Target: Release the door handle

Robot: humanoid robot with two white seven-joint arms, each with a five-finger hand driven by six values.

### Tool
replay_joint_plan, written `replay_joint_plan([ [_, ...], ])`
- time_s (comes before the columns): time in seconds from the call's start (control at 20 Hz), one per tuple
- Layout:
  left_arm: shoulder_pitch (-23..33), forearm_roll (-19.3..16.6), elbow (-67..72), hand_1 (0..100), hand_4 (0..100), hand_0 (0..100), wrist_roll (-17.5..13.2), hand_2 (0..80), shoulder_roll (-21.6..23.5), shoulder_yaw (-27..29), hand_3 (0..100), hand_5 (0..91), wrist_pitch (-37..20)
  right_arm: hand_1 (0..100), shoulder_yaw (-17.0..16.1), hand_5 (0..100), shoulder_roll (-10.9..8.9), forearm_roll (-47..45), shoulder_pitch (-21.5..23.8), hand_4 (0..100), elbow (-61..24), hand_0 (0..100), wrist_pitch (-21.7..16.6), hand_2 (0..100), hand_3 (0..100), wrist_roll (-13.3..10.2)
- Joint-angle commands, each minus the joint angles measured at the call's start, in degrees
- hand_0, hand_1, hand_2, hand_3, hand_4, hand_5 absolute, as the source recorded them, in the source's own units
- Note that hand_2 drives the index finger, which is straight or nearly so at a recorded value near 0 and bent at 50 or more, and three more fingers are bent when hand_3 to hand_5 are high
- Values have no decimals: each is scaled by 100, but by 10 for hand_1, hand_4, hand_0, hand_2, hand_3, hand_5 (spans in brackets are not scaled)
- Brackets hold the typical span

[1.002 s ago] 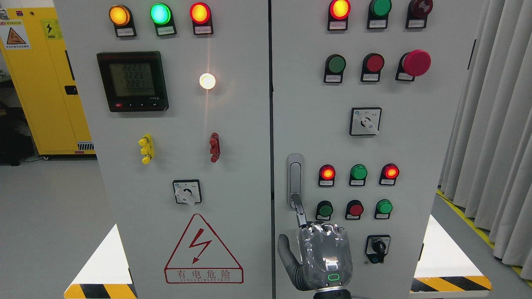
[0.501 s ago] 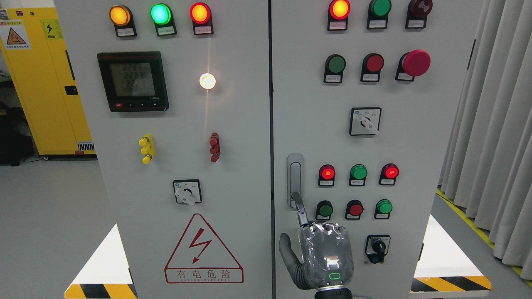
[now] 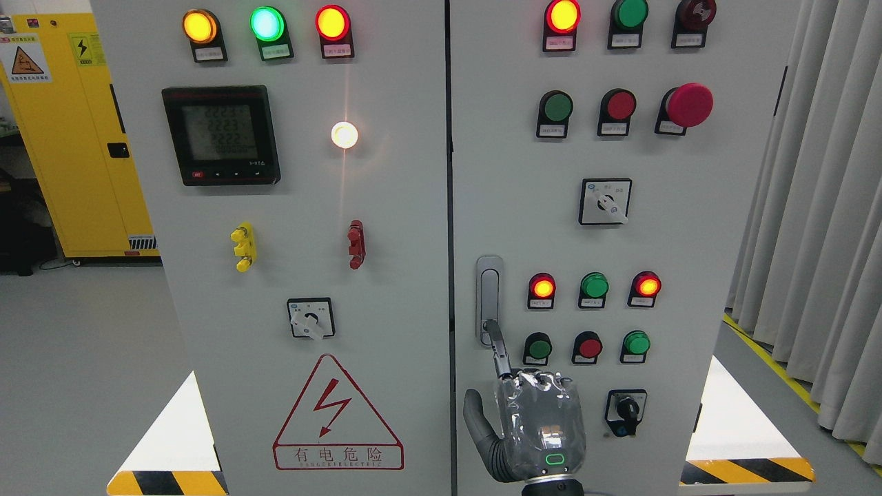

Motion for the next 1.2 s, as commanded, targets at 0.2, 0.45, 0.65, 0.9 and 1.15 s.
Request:
replay_joint_plan([
  [0.2, 0, 0, -88, 556, 0, 120, 0, 0, 1, 0, 0, 0, 4, 402, 16, 1000, 0, -5, 23, 1000, 32, 648, 5, 49, 1000, 142],
  [0.45, 0, 0, -88, 556, 0, 120, 0, 0, 1, 0, 0, 0, 4, 402, 25, 1000, 0, -5, 32, 1000, 24, 650, -4, 50, 1000, 178],
  [0.65, 0, 0, -88, 556, 0, 120, 0, 0, -8, 0, 0, 0, 4, 402, 25, 1000, 0, -5, 32, 1000, 32, 651, -4, 50, 1000, 213],
  [0.9, 0, 0, -88, 556, 0, 120, 0, 0, 1, 0, 0, 0, 4, 402, 34, 1000, 0, 4, 41, 1000, 41, 656, -4, 51, 1000, 266],
  [1.15, 0, 0, -88, 556, 0, 120, 0, 0, 1, 0, 0, 0, 4, 401, 25, 1000, 0, 12, 41, 1000, 41, 657, 5, 56, 1000, 275],
])
